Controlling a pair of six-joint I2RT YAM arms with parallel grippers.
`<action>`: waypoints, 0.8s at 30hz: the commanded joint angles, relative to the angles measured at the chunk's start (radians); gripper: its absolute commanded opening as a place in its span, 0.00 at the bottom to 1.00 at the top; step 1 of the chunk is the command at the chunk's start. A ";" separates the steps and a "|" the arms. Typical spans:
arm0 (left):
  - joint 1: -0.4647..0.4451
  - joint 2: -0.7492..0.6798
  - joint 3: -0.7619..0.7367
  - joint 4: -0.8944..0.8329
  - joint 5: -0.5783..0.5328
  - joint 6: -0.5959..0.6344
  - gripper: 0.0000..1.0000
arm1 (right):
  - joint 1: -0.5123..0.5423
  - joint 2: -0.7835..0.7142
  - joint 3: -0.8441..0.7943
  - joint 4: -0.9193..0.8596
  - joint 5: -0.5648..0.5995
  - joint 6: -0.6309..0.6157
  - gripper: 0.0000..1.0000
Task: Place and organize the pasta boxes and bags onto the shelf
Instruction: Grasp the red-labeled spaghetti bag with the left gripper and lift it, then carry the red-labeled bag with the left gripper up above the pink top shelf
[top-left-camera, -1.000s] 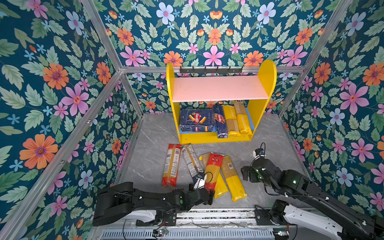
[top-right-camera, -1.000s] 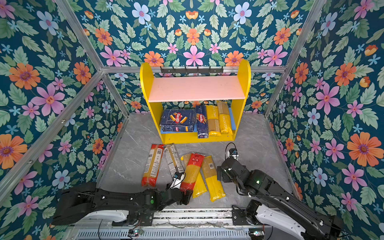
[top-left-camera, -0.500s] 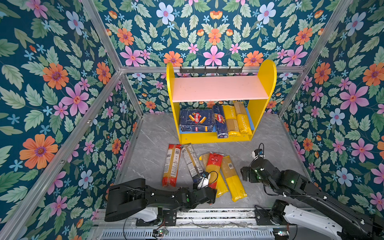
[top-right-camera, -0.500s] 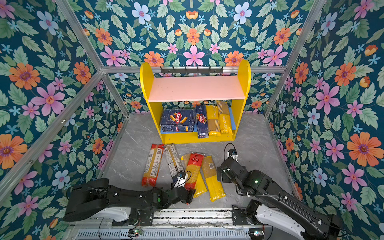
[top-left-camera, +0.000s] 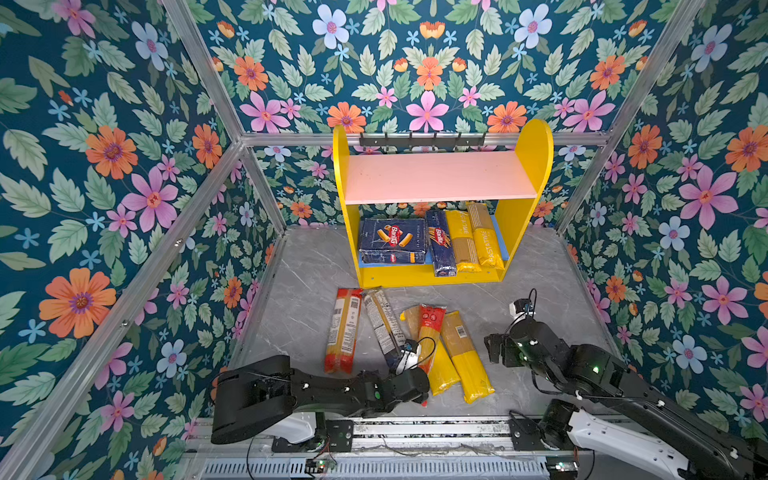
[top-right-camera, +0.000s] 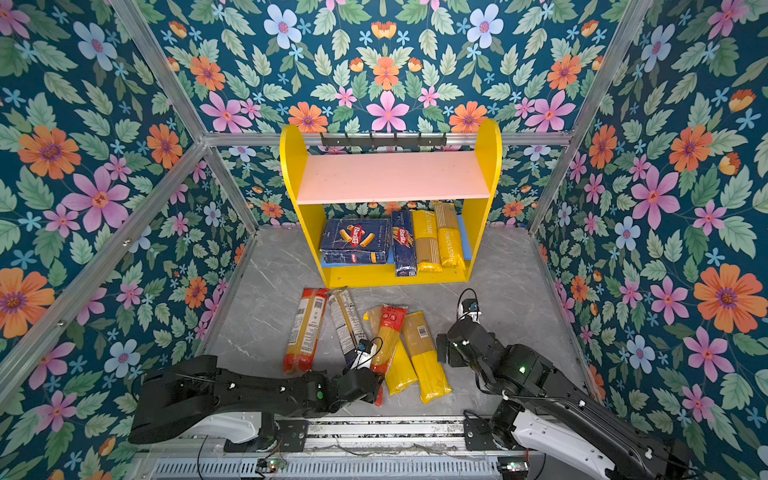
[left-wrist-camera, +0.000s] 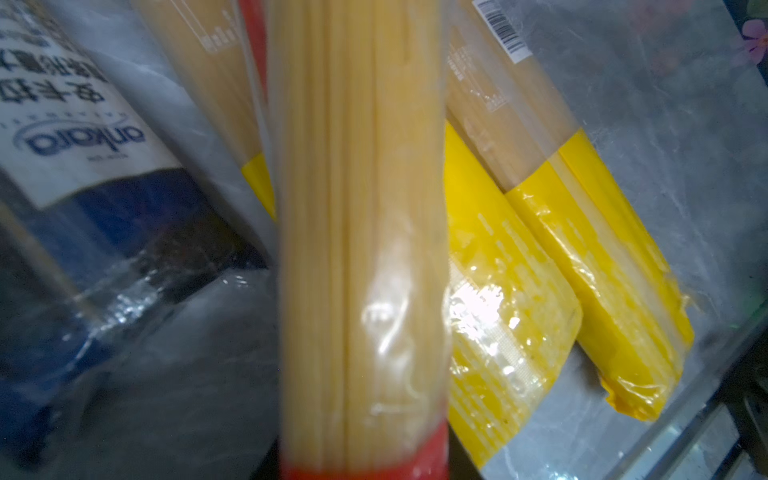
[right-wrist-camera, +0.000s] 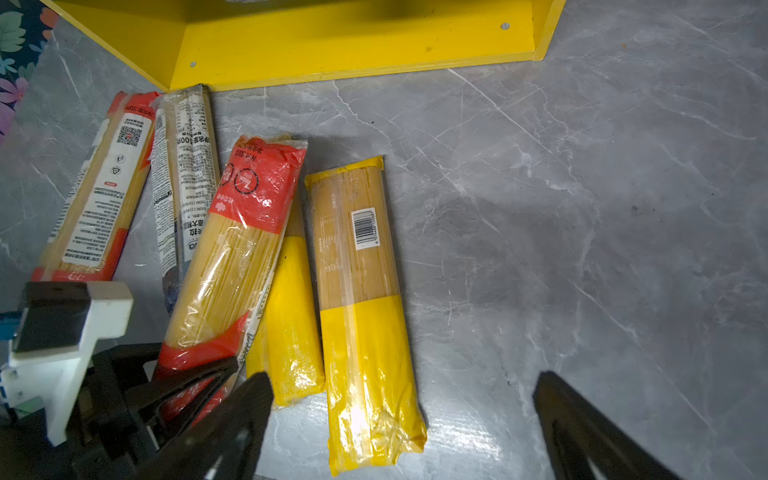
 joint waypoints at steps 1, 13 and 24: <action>-0.003 -0.027 0.037 -0.119 0.009 0.032 0.13 | 0.000 -0.001 0.011 -0.018 0.023 -0.012 0.99; -0.018 -0.218 0.212 -0.416 -0.070 0.099 0.00 | 0.000 0.017 0.055 -0.010 0.036 -0.032 0.99; -0.112 -0.104 0.672 -0.849 -0.197 0.218 0.00 | 0.001 0.019 0.169 -0.056 0.065 -0.070 0.99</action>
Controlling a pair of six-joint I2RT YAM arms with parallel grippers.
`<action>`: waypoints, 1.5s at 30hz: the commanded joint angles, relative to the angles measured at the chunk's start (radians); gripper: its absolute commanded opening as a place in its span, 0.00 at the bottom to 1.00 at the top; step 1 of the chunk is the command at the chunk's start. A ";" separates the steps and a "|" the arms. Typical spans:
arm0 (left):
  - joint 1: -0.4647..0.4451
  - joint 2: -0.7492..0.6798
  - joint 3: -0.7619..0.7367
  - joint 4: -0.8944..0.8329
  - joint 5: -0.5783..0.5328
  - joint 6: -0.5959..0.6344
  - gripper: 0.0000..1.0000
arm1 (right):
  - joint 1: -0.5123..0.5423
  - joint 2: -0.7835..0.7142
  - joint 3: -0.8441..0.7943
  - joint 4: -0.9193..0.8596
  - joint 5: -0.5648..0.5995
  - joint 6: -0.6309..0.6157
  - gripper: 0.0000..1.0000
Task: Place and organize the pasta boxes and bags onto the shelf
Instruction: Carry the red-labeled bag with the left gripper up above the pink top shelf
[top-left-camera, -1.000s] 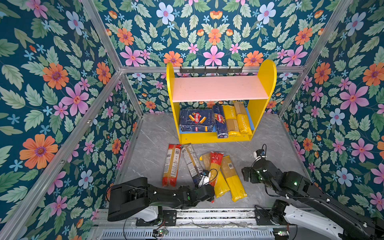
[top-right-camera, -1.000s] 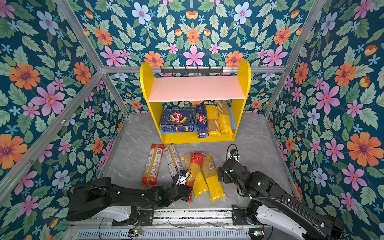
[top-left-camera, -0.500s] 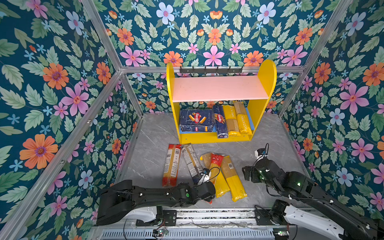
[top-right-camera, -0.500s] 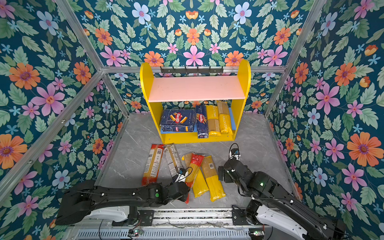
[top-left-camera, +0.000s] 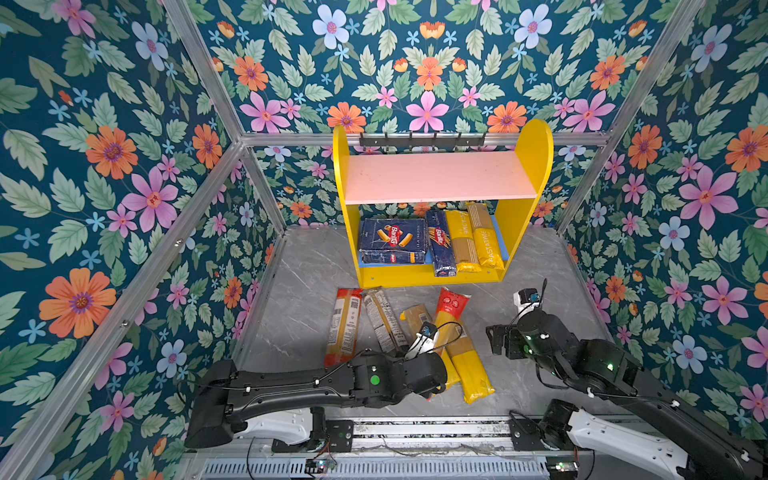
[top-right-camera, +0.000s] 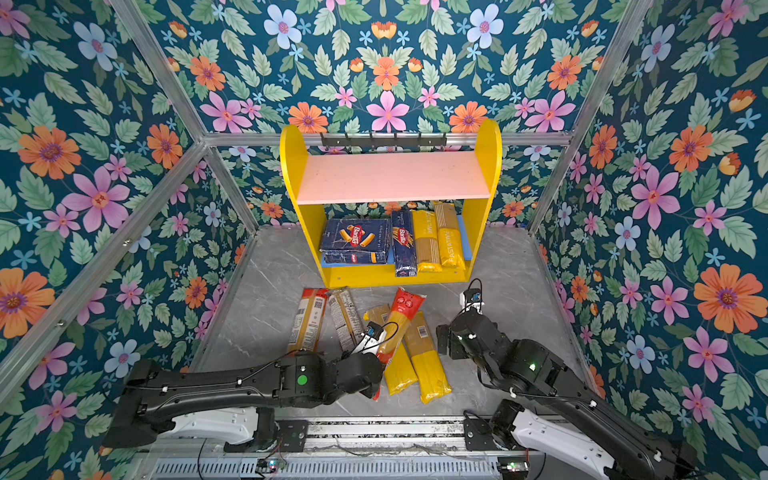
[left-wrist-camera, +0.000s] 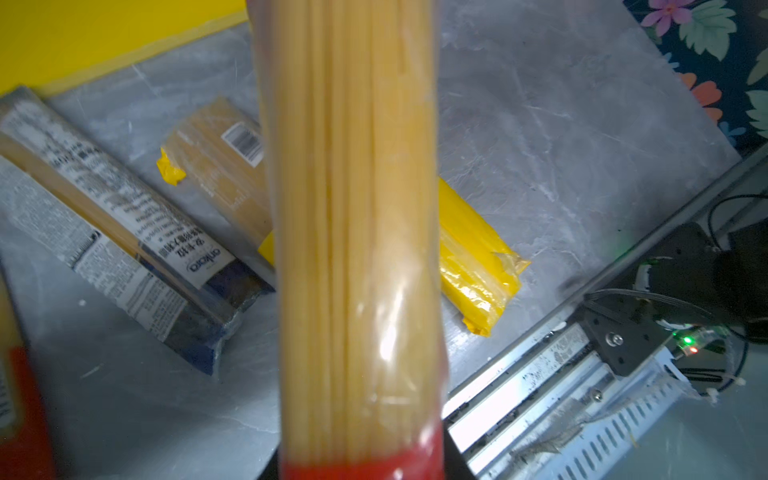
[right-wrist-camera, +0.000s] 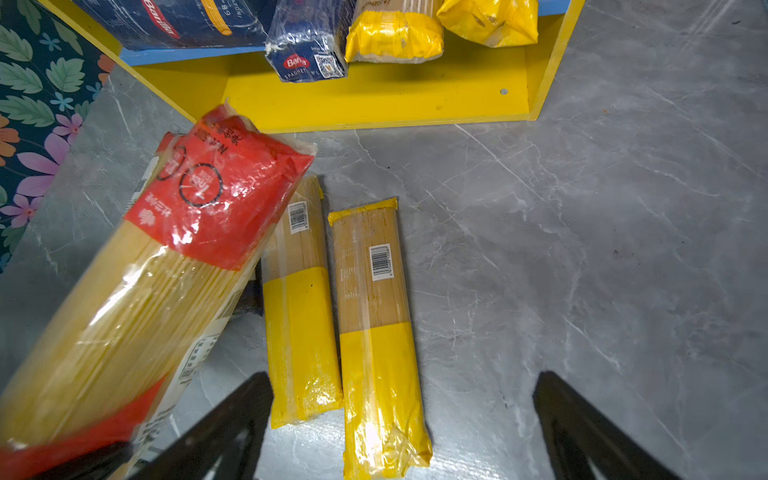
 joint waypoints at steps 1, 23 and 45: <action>-0.014 0.029 0.135 -0.117 -0.129 0.073 0.00 | 0.001 -0.007 0.039 -0.026 0.033 -0.023 0.99; 0.407 0.393 1.180 -0.411 -0.253 0.512 0.00 | 0.001 0.017 0.201 -0.025 0.038 -0.139 0.99; 0.833 0.626 1.465 -0.030 -0.055 0.776 0.01 | -0.144 0.218 0.282 0.109 -0.037 -0.257 0.99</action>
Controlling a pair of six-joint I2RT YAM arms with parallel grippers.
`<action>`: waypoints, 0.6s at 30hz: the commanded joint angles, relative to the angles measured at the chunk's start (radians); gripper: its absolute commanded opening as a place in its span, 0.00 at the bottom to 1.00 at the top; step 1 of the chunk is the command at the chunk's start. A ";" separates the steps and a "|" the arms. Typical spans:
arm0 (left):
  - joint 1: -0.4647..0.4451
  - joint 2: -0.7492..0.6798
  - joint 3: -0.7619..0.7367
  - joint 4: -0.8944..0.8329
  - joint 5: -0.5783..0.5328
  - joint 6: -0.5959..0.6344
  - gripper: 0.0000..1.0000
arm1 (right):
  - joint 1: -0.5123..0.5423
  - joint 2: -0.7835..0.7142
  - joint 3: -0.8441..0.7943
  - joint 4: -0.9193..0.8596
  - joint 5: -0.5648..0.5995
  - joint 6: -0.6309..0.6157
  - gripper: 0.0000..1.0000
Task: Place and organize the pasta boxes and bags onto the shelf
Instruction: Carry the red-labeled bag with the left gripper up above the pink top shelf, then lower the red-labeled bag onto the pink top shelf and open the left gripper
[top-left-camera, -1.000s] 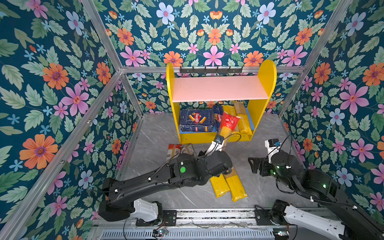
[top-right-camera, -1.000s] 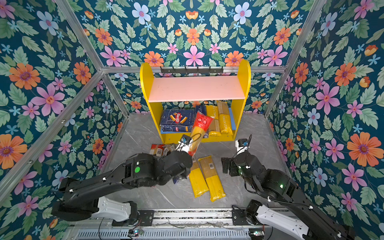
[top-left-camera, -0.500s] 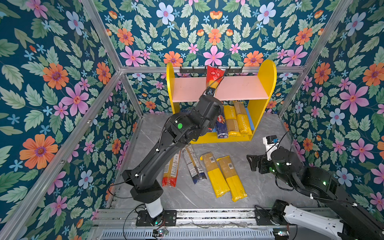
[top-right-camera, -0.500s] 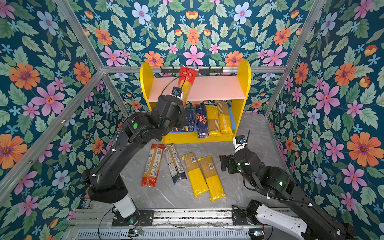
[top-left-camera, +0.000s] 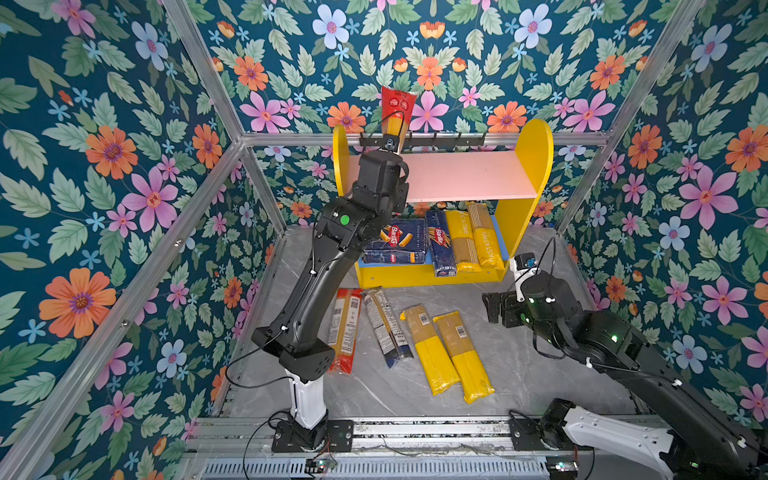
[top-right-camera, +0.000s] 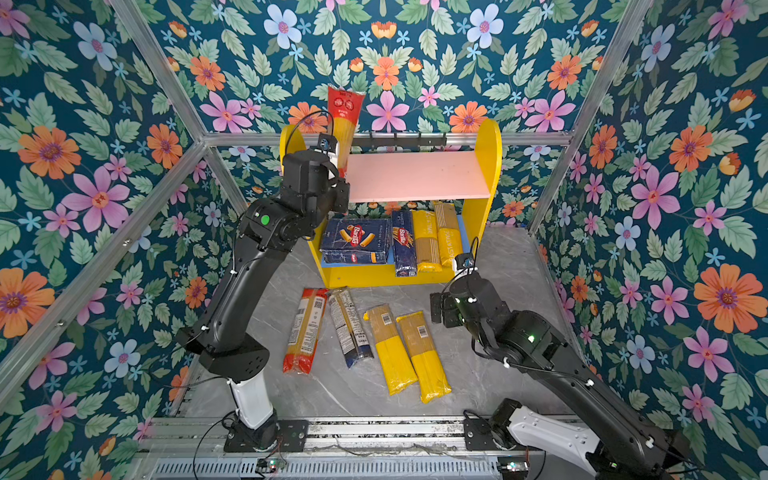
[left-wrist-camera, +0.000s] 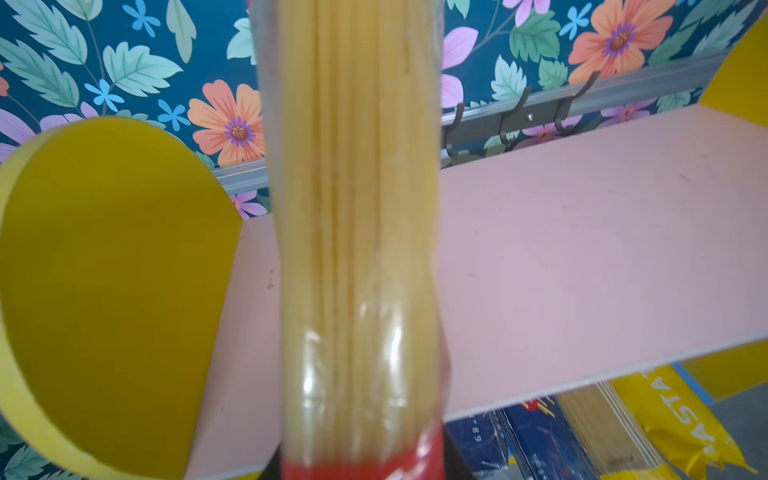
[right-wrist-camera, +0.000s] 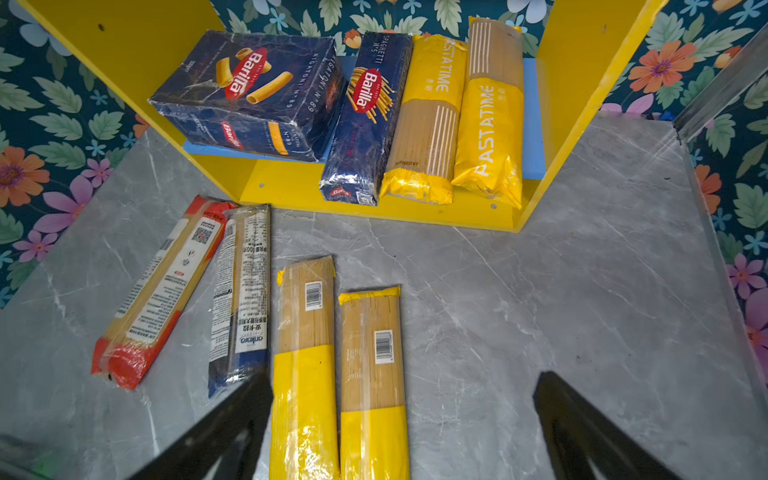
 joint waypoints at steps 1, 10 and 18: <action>0.026 0.011 0.012 0.166 0.008 0.039 0.01 | -0.033 0.023 0.003 0.057 -0.055 -0.029 0.99; 0.073 0.030 0.012 0.174 0.034 0.041 0.04 | -0.054 0.078 0.008 0.090 -0.065 -0.045 0.99; 0.098 0.031 0.004 0.173 0.045 0.027 0.08 | -0.064 0.072 0.002 0.094 -0.069 -0.039 0.99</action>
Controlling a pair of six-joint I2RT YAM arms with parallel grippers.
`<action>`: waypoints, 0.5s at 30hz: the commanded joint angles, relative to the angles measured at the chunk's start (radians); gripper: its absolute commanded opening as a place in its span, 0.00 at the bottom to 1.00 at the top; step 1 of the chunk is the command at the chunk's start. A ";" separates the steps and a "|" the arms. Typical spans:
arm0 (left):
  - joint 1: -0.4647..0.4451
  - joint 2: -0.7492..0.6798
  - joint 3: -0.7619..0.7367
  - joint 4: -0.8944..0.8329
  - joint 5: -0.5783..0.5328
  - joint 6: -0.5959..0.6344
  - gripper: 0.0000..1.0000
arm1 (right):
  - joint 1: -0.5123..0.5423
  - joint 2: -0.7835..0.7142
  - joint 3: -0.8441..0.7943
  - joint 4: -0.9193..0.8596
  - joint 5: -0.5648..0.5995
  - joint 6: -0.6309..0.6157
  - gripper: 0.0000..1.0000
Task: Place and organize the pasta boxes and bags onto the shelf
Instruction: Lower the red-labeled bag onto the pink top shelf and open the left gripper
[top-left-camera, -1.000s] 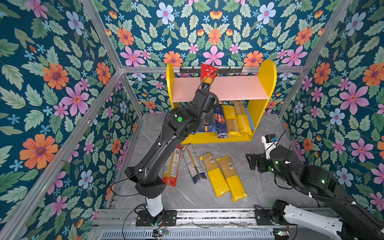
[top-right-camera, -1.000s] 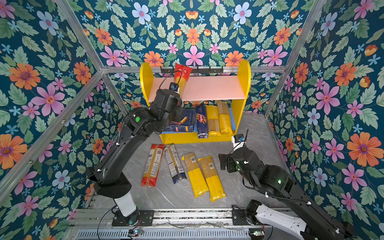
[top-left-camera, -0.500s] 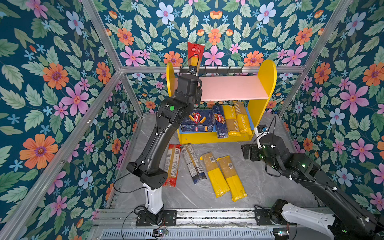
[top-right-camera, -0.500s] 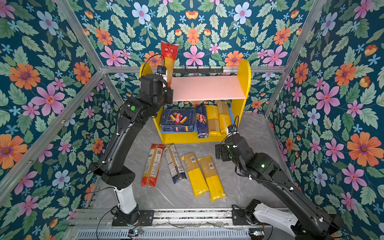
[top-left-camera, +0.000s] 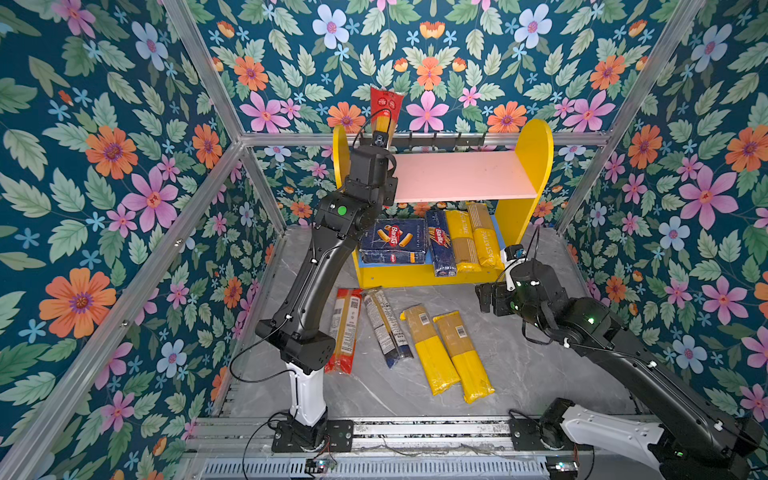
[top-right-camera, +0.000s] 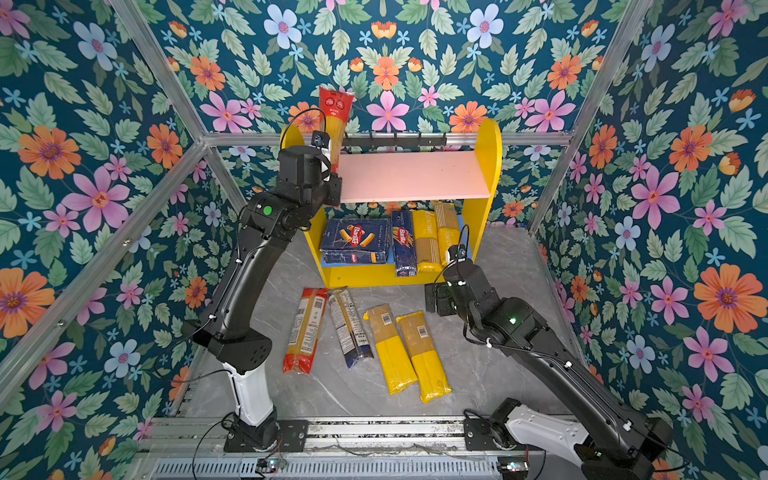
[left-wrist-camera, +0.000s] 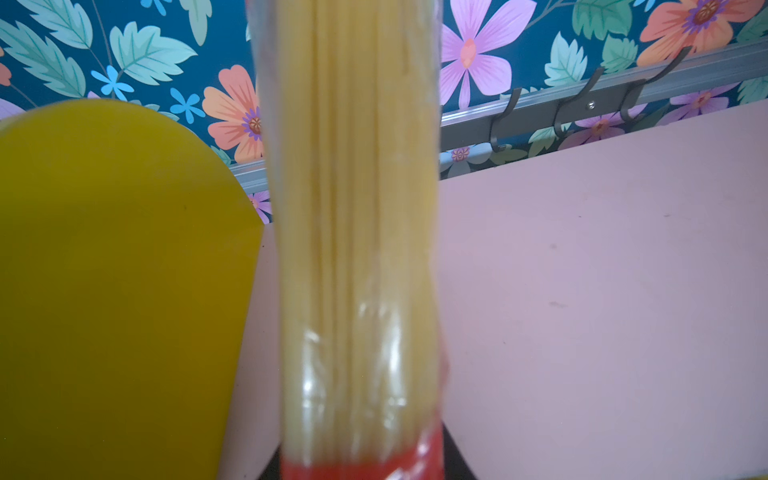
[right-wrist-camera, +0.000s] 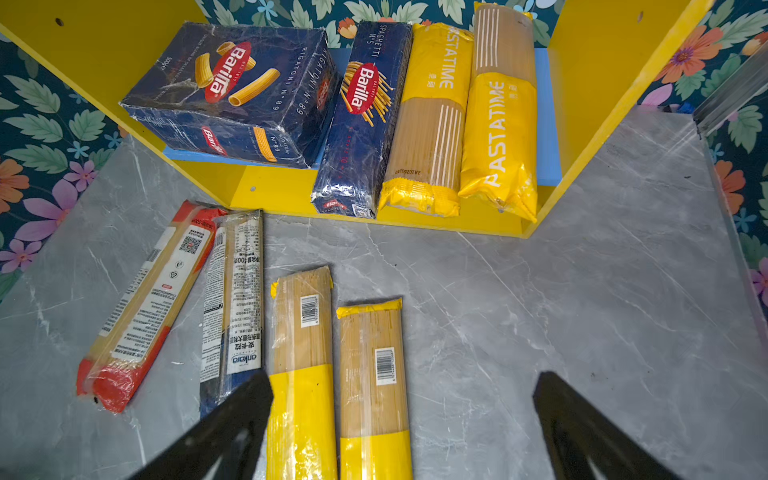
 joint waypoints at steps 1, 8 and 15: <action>0.008 -0.010 0.000 0.145 -0.007 -0.015 0.11 | 0.000 -0.007 0.002 0.019 0.000 -0.004 0.99; 0.013 -0.036 -0.059 0.187 -0.010 -0.023 0.40 | -0.002 -0.029 -0.007 0.011 0.006 0.010 0.99; 0.015 -0.036 -0.065 0.191 0.005 -0.029 0.50 | -0.002 -0.052 -0.011 0.006 0.017 0.012 0.99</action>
